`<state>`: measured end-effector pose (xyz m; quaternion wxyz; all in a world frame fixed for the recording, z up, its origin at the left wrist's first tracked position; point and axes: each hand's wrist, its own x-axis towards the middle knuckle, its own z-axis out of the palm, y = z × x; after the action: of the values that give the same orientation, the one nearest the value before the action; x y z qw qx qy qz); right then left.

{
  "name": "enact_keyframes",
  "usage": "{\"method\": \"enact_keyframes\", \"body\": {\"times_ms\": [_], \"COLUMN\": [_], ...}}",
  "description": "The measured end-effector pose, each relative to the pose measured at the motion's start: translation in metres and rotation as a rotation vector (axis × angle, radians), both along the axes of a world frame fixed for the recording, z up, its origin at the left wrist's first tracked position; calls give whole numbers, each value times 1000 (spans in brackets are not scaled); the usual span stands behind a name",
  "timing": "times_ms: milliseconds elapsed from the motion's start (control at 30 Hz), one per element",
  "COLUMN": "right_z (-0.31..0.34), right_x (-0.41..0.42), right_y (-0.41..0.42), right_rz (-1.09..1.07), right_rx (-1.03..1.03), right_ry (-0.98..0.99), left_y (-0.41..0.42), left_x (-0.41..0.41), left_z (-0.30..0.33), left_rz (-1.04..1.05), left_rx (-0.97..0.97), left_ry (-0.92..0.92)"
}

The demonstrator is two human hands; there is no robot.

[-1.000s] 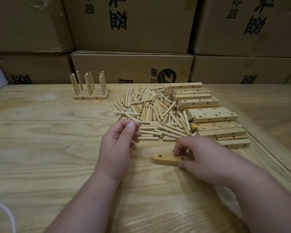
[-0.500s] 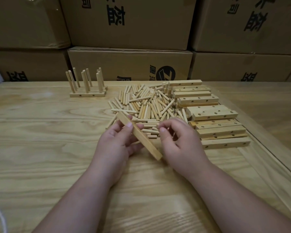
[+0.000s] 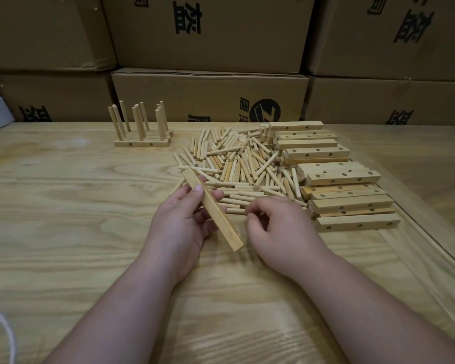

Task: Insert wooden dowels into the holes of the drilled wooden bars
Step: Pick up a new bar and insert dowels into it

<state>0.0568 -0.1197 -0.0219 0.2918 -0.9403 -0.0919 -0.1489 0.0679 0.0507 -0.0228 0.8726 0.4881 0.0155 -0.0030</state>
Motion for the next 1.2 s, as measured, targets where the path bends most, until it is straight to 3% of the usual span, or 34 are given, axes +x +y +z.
{"method": "enact_keyframes", "body": {"times_ms": [100, 300, 600, 1200], "right_z": [-2, -1, -6, -16], "right_x": [1, 5, 4, 11], "right_y": [1, -7, 0, -1], "right_rz": [-6, -168, -72, -99], "right_rx": [-23, -309, -283, -278], "right_ry": [-16, -23, 18, -50], "left_y": [0, 0, 7, 6], "left_x": [1, 1, 0, 0], "left_z": [-1, -1, -1, -4], "left_rz": [11, 13, 48, 72], "left_rx": [28, 28, 65, 97], "left_ry": [-2, -1, 31, 45]}}
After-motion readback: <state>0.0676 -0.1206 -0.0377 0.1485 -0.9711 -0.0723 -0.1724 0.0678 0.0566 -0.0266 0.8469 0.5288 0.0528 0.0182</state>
